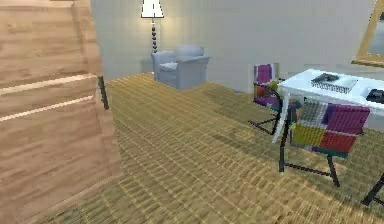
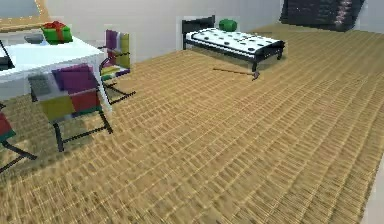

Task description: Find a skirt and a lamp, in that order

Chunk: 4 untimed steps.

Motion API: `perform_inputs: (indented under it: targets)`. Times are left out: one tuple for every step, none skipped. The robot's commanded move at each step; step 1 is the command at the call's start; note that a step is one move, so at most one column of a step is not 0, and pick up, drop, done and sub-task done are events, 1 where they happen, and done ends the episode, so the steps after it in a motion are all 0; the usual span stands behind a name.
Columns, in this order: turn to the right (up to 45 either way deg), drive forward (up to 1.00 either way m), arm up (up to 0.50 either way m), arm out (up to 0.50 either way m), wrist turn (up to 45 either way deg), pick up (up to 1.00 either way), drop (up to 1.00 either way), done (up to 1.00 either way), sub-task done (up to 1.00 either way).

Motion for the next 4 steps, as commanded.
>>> perform_inputs:
  targets:
    - [45.0,0.00,0.00,0.00,0.0,0.00,0.00,0.00,0.00]
    - [0.0,0.30,0.00,0.00,0.0,0.00,0.00,0.00,0.00]
    - [-45.0,0.00,0.00,0.00,0.0,0.00,0.00,0.00,0.00]
    - [-42.0,0.00,0.00,0.00,0.0,0.00,0.00,0.00,0.00]
